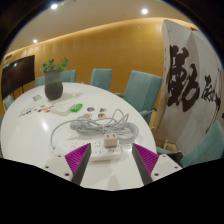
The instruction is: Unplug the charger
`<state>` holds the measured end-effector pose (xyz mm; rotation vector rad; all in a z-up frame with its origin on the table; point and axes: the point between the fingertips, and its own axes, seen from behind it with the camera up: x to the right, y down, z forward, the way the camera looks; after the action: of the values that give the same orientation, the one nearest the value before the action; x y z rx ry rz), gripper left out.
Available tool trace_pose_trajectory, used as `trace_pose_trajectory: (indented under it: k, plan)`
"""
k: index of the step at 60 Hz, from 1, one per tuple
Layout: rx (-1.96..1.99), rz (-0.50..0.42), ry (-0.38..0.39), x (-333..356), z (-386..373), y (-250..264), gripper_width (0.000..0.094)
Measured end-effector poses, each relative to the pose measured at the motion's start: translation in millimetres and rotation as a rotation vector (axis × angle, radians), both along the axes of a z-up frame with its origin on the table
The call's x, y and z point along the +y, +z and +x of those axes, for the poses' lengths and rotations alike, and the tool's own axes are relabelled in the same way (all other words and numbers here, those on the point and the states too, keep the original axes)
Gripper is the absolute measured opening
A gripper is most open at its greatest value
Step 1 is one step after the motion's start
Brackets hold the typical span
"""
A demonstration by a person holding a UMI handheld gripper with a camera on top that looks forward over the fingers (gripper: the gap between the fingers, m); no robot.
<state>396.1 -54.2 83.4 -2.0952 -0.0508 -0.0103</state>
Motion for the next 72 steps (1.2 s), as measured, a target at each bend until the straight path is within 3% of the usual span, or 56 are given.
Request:
trace_pose_trajectory:
  k: [6, 19, 22, 33, 42, 44, 51, 54, 58, 60, 63, 67, 72]
  plan:
    - [0.000, 0.003, 0.006, 45.7, 5.3, -15.3, 0.0801]
    - [0.018, -0.042, 0.048, 83.9, -0.9, -55.3, 0.0480]
    - [0.035, -0.040, 0.075, 84.4, -9.3, -58.1, 0.0348]
    - [0.009, -0.028, 0.095, 85.2, -10.1, -56.2, 0.0263]
    - [0.067, -0.069, 0.081, 86.2, -9.9, -52.9, 0.0196]
    - [0.068, -0.002, 0.086, 88.7, -11.0, -28.5, 0.0187]
    - [0.023, 0.361, 0.130, 108.1, -16.2, 148.9, 0.0184]
    - [0.057, 0.450, 0.131, 110.5, -10.0, 205.8, 0.0183]
    - [0.093, 0.486, 0.120, 114.3, 10.4, 238.7, 0.0183]
    - [0.100, 0.472, 0.102, 118.4, 25.7, 251.2, 0.0185]
    - [0.084, 0.424, 0.081, 121.6, 47.0, 227.7, 0.0188]
    - [0.040, 0.309, 0.058, 113.9, 68.8, 153.8, 0.0194]
    - [0.012, 0.083, 0.055, 105.5, 85.9, 68.3, 0.0237]
